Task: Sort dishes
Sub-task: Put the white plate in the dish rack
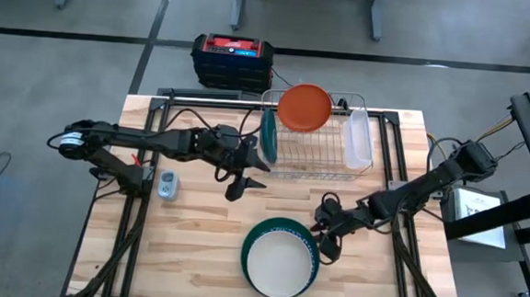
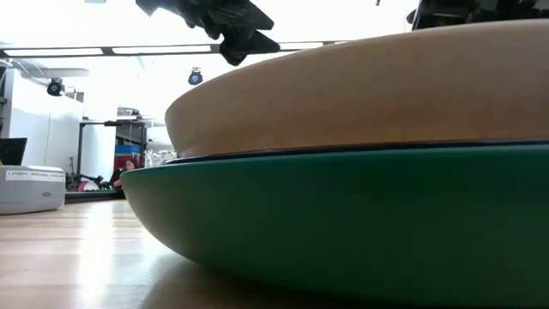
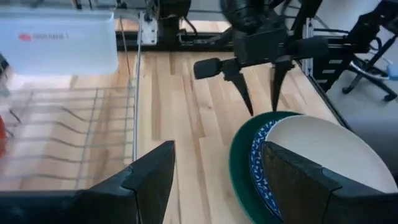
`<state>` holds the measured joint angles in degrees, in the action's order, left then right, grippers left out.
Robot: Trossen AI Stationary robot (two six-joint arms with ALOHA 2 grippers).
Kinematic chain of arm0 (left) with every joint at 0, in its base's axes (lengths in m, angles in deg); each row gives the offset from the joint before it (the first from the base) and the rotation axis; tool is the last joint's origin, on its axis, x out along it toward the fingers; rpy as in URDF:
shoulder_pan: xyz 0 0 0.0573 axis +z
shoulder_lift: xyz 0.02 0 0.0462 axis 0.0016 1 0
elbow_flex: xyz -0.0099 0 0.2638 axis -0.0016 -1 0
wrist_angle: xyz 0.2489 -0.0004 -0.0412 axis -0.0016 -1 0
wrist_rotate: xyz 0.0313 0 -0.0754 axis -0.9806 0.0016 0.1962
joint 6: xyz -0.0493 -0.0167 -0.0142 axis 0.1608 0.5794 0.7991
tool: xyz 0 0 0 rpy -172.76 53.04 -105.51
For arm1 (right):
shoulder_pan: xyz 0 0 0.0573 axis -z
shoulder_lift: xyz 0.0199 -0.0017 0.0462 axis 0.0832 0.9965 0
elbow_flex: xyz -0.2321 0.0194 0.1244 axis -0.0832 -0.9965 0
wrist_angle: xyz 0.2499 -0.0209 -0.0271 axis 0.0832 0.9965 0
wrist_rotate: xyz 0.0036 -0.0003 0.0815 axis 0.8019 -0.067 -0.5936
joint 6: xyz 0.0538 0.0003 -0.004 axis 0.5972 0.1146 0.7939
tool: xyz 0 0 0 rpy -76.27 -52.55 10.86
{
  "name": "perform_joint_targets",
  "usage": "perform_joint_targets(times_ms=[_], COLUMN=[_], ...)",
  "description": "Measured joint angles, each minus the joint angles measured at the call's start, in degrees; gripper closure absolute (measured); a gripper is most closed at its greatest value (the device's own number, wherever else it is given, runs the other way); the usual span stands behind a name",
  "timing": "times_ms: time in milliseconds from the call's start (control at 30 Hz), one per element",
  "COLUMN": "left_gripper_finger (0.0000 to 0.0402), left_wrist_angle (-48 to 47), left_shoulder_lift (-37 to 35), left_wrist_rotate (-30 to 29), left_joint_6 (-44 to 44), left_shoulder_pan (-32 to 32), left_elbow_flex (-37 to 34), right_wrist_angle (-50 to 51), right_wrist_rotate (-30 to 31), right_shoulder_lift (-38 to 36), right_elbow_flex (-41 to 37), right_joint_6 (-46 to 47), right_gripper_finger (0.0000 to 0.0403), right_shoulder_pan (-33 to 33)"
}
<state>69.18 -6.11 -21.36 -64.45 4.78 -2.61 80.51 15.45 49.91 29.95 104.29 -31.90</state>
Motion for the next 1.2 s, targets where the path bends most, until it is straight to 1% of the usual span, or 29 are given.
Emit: perform_joint_targets(times_ms=[67, 133, 200, 367, 533, 733, 967, 1200], left_gripper_finger=[0.0171, 0.0171, 0.0171, 0.0171, 0.0171, 0.0171, 0.0171, 0.0171], left_wrist_angle=[-0.1, -0.1, -0.1, -1.3, -4.8, -5.7, -6.6, -7.5], left_shoulder_lift=[0.7, 1.6, 2.7, 4.1, 4.1, 4.1, 4.0, 4.0], left_wrist_rotate=[0.0, 0.0, 0.0, 0.0, 0.0, 0.0, 0.0, 0.0], left_joint_6=[1.3, 1.7, 2.1, 4.2, 0.6, 0.3, 0.2, 0.7], left_shoulder_pan=[0.0, 0.0, 0.0, 0.1, 0.1, -0.1, -0.3, -0.5], left_elbow_flex=[0.0, 0.0, 0.0, 0.2, 2.5, 4.9, 5.1, 4.9], right_wrist_angle=[0.1, -0.5, 0.2, -0.6, -2.8, -2.6, -2.6, -2.4], right_wrist_rotate=[0.2, 0.9, 2.3, 3.3, 2.9, 1.6, 1.5, 1.5], right_shoulder_lift=[0.6, 1.9, 3.3, 6.9, 10.9, 14.3, 16.7, 18.9], right_elbow_flex=[0.4, 0.9, 1.1, 3.1, 5.6, 8.3, 10.2, 10.2], right_joint_6=[-2.7, -8.1, -9.2, -6.8, -6.2, -4.0, -3.4, -3.5], right_gripper_finger=[0.0255, 0.0259, 0.0262, 0.0258, 0.0249, 0.0251, 0.0274, 0.0316], right_shoulder_pan=[-0.7, -2.0, -2.8, -2.6, -2.6, -2.6, -2.2, 0.1])
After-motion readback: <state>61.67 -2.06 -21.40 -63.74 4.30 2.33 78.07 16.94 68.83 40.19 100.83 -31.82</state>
